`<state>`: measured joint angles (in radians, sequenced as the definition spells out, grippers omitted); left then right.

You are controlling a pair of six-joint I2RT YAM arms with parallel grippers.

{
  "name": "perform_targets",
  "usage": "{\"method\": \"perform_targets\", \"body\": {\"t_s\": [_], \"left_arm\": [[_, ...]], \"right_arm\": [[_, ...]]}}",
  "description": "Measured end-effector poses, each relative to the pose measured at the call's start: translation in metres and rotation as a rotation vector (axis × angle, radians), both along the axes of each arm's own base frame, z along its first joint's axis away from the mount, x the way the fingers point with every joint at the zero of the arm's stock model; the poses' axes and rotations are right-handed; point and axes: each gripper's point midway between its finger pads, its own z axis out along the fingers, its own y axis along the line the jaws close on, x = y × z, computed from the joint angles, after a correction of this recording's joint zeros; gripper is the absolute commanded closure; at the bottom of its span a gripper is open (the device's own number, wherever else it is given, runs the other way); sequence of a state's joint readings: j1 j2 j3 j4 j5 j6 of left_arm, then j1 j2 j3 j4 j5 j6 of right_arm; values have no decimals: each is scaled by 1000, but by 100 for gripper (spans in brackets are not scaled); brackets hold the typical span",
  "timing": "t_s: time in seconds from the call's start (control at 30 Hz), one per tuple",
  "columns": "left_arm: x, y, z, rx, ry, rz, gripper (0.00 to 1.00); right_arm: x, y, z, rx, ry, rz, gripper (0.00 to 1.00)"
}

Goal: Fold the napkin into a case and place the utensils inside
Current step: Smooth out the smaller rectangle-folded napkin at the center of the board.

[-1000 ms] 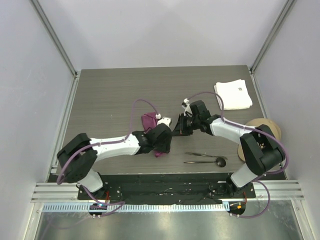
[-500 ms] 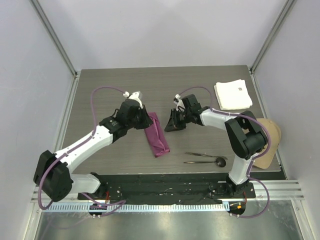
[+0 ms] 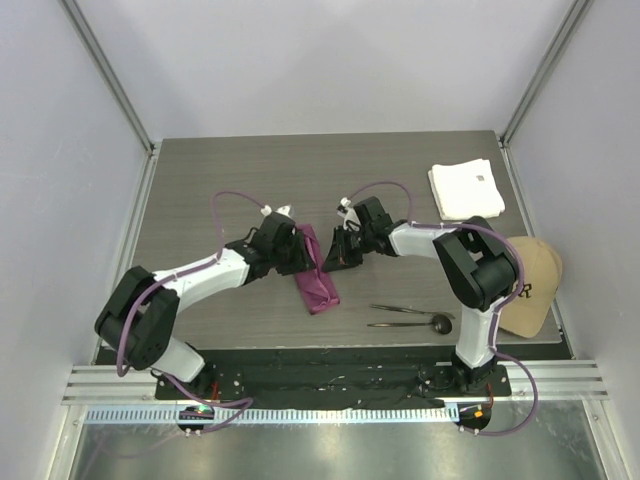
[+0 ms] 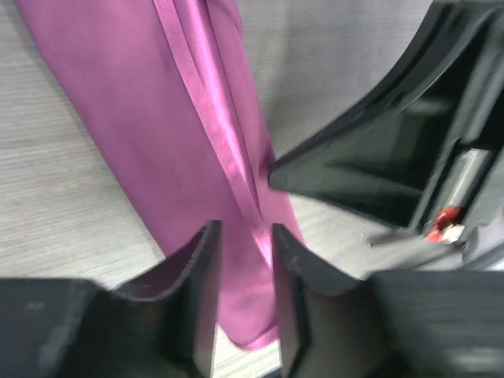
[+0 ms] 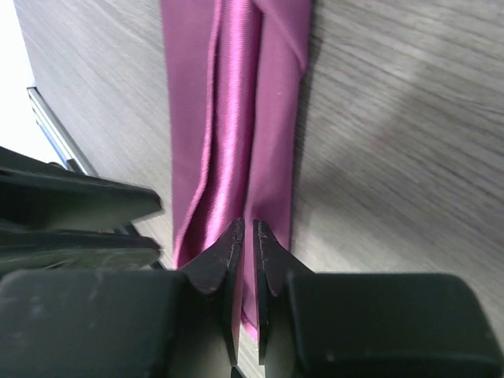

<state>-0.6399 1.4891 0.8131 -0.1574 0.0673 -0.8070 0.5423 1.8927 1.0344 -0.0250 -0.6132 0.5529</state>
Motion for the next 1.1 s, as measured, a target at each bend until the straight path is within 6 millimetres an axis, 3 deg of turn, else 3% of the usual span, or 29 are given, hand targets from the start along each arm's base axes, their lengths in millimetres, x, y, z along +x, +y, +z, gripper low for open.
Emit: {"method": "perform_targets", "body": {"t_s": [0.13, 0.2, 0.3, 0.43, 0.63, 0.8, 1.1], "left_arm": [[20, 1, 10, 35, -40, 48, 50], [34, 0, 16, 65, -59, 74, 56], [56, -3, 22, 116, -84, 101, 57], [74, 1, 12, 209, -79, 125, 64], [77, 15, -14, 331, -34, 140, 64], [75, 17, -26, 362, -10, 137, 64], [84, 11, -23, 353, -25, 132, 65]], "right_arm": [[0, 0, -9, -12, 14, -2, 88], [2, 0, -13, -18, 16, -5, 88], [9, 3, -12, -20, 7, -10, 89], [24, 9, -3, -17, -26, -18, 90], [43, 18, 10, -2, -76, -24, 92], [44, 18, 1, -16, -64, -22, 94], [40, 15, -16, -40, -30, -18, 95]]}}
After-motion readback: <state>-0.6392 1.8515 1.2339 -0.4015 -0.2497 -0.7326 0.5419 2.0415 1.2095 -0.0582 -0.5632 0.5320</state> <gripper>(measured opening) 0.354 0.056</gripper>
